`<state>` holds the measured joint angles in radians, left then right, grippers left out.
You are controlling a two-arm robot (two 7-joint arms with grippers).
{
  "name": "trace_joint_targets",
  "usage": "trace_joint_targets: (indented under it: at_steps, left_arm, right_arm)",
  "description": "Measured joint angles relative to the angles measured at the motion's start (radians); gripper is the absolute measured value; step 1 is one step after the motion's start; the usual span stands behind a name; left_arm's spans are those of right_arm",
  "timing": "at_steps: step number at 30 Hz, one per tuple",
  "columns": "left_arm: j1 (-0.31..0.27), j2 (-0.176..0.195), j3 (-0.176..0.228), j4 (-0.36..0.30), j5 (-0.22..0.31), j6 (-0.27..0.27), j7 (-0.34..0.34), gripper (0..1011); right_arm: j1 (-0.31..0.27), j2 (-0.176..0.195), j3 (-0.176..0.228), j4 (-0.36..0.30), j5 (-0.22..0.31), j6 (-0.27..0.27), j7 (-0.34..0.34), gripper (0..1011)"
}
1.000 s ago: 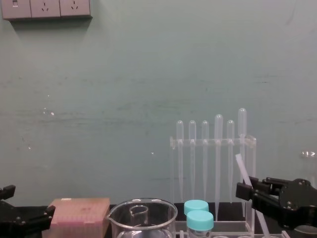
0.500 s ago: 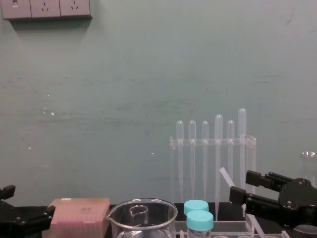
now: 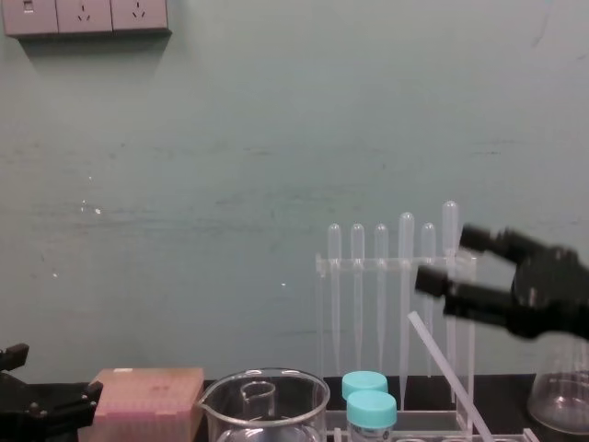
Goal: Pick up the stirring rod with one hand, then place it down.
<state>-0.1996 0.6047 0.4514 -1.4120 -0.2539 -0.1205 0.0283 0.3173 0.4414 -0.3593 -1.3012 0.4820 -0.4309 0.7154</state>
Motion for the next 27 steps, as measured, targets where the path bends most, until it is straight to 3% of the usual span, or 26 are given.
trace_joint_targets:
  at_steps: [4, 8, 11, 13, 18, 20, 24, 27]
  left_arm:
    - [0.000, 0.000, 0.000, 0.000, 0.000, 0.000, 0.000, 1000]
    - [0.000, 0.000, 0.000, 0.000, 0.000, 0.000, 0.000, 1000]
    - [0.000, 0.000, 0.000, 0.000, 0.000, 0.000, 0.000, 1000]
    - [0.000, 0.000, 0.000, 0.000, 0.000, 0.000, 0.000, 1000]
    - [0.000, 0.000, 0.000, 0.000, 0.000, 0.000, 0.000, 1000]
    - [0.000, 0.000, 0.000, 0.000, 0.000, 0.000, 0.000, 1000]
    - [0.000, 0.000, 0.000, 0.000, 0.000, 0.000, 0.000, 1000]
    - [0.000, 0.000, 0.000, 0.000, 0.000, 0.000, 0.000, 1000]
  right_arm:
    - [-0.019, 0.003, 0.034, -0.052, -0.052, -0.021, -0.072, 1003]
    - [-0.058, 0.012, 0.080, -0.094, -0.086, 0.011, -0.160, 1003]
    - [-0.107, 0.023, 0.124, -0.122, -0.098, 0.071, -0.231, 1003]
    - [-0.117, 0.025, 0.132, -0.127, -0.099, 0.086, -0.245, 1003]
    - [-0.188, 0.038, 0.168, -0.152, -0.091, 0.246, -0.302, 1003]
    - [-0.197, 0.040, 0.170, -0.154, -0.089, 0.281, -0.306, 1003]
    - [-0.209, 0.040, 0.175, -0.154, -0.082, 0.343, -0.306, 1003]
    - [-0.209, 0.040, 0.175, -0.152, -0.082, 0.348, -0.306, 1003]
